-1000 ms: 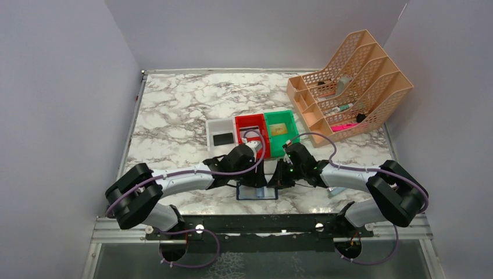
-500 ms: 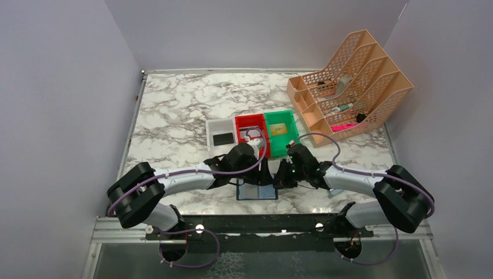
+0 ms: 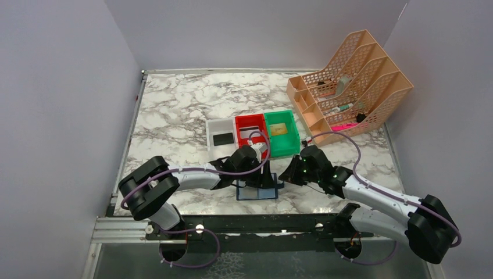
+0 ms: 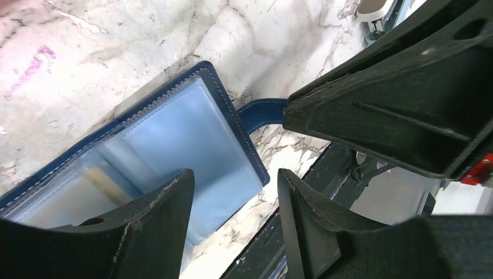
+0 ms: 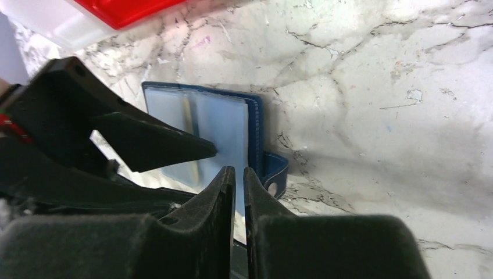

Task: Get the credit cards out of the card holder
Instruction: Remove the credit card from the card holder.

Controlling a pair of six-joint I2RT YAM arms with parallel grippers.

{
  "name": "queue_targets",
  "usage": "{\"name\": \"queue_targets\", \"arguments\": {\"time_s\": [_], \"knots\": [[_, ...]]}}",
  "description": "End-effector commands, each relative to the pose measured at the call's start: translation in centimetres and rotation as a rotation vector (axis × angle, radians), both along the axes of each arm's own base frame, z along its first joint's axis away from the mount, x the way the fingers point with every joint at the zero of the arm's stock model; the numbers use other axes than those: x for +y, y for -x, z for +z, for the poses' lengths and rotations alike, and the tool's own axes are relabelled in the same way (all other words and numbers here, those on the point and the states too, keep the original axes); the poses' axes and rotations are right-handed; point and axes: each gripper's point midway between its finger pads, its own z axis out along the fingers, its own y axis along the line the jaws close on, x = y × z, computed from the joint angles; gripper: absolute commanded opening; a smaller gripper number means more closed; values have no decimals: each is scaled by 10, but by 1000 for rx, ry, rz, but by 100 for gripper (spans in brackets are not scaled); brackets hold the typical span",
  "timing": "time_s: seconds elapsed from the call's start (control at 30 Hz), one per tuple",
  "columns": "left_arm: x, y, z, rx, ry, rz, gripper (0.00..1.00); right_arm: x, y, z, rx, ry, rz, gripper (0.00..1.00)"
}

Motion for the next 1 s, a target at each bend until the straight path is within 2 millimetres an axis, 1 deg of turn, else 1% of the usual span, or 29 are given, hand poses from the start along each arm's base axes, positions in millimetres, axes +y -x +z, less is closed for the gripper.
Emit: {"name": "queue_targets", "arguments": {"time_s": [0.0, 0.07, 0.17, 0.23, 0.3, 0.4, 0.5, 0.63, 0.7, 0.8, 0.87, 0.9, 0.97], "knots": [[-16, 7, 11, -10, 62, -55, 58, -9, 1, -1, -5, 10, -49, 16], [-17, 6, 11, -18, 61, -55, 59, -8, 2, 1, -2, -5, -48, 16], [-14, 6, 4, -5, 38, -45, 57, -1, 3, 2, -5, -38, -24, 16], [-10, 9, -1, 10, 28, -38, 55, 7, 5, 4, -5, -70, 15, 16], [-5, 11, -5, 14, 14, -23, 53, 21, 8, 10, -7, -121, 84, 16], [4, 10, -11, 6, -25, -3, 51, 33, 5, 13, -2, -140, 127, 16], [7, 8, -8, -9, -34, 4, 49, 41, 3, 10, 9, -148, 162, 15], [11, 5, 2, -43, -45, 11, 48, 50, 6, -1, 54, -143, 215, 15], [15, 2, 6, -66, -67, 19, 48, 45, 8, -17, 103, -93, 199, 13], [25, -5, 19, -116, -93, 51, 49, 36, 11, -37, 157, -29, 171, 13], [38, -11, 23, -148, -141, 96, 53, 31, 15, -46, 179, -3, 164, 13], [49, -16, 23, -170, -178, 139, 55, 29, 16, -49, 186, 6, 160, 13], [66, -20, 20, -186, -235, 188, 57, 27, 17, -52, 192, 15, 158, 13]]}}
